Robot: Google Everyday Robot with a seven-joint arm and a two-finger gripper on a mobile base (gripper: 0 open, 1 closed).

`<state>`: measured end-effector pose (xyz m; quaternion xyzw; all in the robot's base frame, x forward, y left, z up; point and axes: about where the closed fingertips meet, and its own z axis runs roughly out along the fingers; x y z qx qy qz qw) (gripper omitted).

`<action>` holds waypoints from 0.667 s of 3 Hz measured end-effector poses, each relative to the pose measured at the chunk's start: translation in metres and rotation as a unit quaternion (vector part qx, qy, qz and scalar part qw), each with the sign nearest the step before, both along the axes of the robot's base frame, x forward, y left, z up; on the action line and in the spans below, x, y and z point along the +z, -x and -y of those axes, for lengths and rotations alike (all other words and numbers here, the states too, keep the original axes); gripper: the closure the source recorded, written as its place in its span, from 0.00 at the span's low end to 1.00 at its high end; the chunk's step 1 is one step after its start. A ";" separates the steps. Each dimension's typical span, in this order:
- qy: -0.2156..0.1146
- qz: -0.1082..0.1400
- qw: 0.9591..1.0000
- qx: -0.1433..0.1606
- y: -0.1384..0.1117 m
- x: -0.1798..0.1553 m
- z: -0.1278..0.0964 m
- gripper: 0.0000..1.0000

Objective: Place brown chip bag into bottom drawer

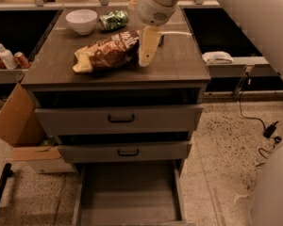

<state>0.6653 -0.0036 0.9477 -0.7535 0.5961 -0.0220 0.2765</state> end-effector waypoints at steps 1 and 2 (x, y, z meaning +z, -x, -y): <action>-0.001 -0.004 1.000 0.008 -0.001 -0.008 -0.009 0.00; 0.004 0.005 0.999 0.031 -0.014 -0.024 -0.036 0.00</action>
Offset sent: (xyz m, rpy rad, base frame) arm 0.0327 0.0739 -0.0428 -0.0219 -0.0431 0.1250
